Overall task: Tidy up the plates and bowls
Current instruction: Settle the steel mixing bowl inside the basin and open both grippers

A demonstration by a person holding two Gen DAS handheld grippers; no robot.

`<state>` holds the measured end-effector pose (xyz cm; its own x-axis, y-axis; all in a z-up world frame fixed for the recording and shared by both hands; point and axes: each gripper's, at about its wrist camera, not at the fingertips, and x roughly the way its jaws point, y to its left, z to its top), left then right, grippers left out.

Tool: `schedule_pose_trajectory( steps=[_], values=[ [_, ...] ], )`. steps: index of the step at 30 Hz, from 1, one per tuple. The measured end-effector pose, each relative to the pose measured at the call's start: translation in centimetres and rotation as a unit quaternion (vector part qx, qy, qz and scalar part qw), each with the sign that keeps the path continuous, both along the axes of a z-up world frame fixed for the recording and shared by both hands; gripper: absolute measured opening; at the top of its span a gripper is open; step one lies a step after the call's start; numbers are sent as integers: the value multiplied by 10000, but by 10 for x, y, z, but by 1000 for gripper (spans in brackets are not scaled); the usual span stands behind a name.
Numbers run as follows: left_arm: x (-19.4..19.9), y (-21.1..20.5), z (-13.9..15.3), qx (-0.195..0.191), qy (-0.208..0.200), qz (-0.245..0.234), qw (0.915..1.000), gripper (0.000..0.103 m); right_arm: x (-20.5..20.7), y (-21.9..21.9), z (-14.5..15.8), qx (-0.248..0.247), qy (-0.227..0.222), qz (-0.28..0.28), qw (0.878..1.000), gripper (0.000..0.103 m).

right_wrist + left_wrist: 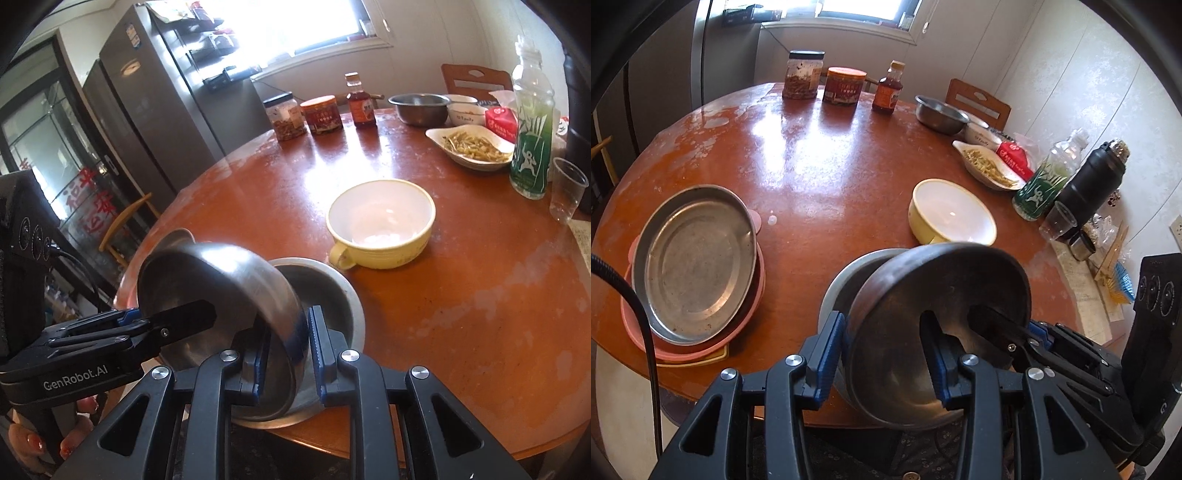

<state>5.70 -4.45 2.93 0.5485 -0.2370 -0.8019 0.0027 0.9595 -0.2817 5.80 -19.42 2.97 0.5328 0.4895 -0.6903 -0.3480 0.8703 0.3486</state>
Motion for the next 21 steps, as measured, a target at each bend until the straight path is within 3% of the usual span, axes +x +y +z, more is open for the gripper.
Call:
schedule_pose_trajectory(
  steps=[7,21],
  values=[
    [12,-2,-18,88,128,-6,9999,42,8,-1,-17,-114,137,-78,9998,21],
    [16,-11,-21,456,-41,-132,9989,42,10,-3,-18,-207,-47,-120,9997,21]
  ],
)
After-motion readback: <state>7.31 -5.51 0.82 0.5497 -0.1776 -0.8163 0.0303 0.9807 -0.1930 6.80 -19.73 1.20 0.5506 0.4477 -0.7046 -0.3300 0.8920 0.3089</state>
